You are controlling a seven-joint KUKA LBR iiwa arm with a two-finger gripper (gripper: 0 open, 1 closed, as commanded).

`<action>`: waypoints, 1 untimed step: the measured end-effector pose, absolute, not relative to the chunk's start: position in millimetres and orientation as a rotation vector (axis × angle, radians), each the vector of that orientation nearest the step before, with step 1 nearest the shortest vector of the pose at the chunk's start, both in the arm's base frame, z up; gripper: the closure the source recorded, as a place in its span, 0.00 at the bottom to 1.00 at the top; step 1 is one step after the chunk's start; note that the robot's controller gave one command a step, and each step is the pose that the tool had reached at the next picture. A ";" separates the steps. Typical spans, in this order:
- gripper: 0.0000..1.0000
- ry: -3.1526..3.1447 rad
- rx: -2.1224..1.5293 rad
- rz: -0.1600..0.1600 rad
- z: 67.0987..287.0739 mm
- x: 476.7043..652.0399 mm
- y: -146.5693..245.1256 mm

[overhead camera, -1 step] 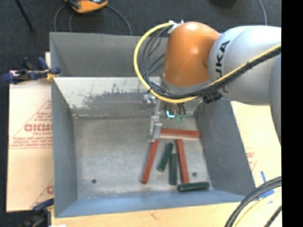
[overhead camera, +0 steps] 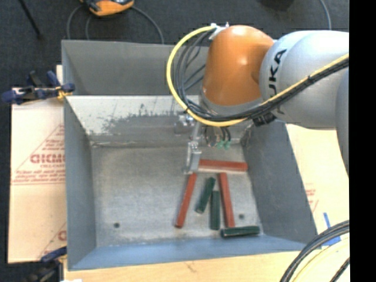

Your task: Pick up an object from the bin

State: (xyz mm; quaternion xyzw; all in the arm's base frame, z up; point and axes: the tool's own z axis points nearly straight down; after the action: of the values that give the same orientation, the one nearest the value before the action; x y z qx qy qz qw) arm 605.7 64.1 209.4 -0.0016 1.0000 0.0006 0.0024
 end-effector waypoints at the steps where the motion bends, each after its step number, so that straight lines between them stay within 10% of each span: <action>1: 0.00 3.111 -0.338 0.000 164.3 595.7 52.2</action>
Offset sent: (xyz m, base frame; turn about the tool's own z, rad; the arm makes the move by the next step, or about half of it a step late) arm -0.0084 -0.0542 -0.0784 -0.4272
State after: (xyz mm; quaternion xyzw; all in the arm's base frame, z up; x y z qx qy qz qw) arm 595.7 52.2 164.3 -0.1080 0.9941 -0.0002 0.0061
